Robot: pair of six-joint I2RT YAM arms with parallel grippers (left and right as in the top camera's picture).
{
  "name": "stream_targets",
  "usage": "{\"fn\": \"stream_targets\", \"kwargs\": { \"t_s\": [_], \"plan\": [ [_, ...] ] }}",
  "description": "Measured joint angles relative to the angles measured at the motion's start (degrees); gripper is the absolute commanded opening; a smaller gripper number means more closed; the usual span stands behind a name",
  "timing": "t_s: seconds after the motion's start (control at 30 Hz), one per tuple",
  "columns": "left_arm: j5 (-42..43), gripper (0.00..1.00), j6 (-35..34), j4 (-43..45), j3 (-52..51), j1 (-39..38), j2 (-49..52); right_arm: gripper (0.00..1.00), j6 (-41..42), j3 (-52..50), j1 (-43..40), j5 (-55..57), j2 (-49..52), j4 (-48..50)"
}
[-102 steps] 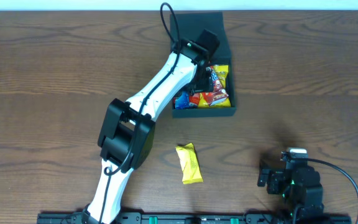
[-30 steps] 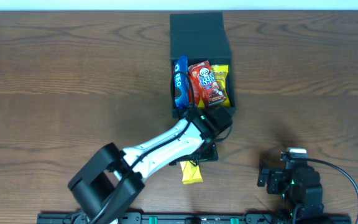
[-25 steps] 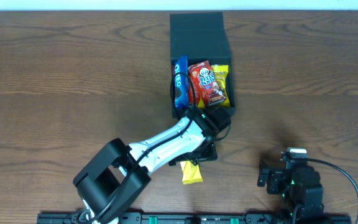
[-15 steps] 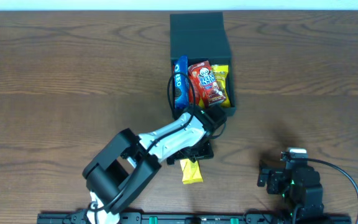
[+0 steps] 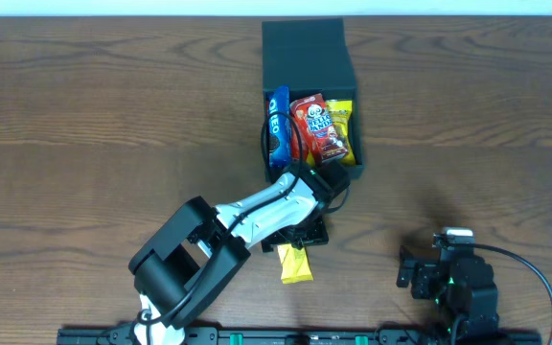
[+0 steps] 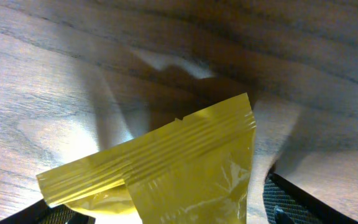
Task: Pack container
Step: 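Move the left gripper down to the yellow bar and grasp it, then lift the yellow bar and place it into the black box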
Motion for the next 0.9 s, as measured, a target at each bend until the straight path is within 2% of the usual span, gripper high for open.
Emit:
{"fn": "stream_targets", "kwargs": {
  "t_s": [0.07, 0.13, 0.3, 0.4, 0.57, 0.9],
  "plan": [
    [0.0, 0.78, 0.1, 0.0, 0.0, 0.0, 0.0, 0.99, 0.0, 0.0, 0.0, 0.0, 0.0, 0.0],
    [0.0, 0.67, -0.2, 0.0, 0.0, 0.0, 0.0, 0.99, 0.0, 0.0, 0.0, 0.0, 0.0, 0.0],
    [0.0, 0.65, 0.2, 0.0, 0.0, 0.0, 0.0, 0.99, 0.0, 0.0, 0.0, 0.0, 0.0, 0.0],
    [0.0, 0.54, 0.2, 0.0, 0.0, 0.0, 0.0, 0.99, 0.0, 0.0, 0.0, 0.0, 0.0, 0.0],
    [0.1, 0.42, 0.0, 0.0, 0.0, 0.0, 0.0, 0.99, 0.0, 0.0, 0.0, 0.0, 0.0, 0.0],
    [0.1, 0.39, 0.3, 0.0, 0.0, 0.0, 0.0, 0.99, 0.0, 0.0, 0.0, 0.0, 0.0, 0.0]
  ]
}}
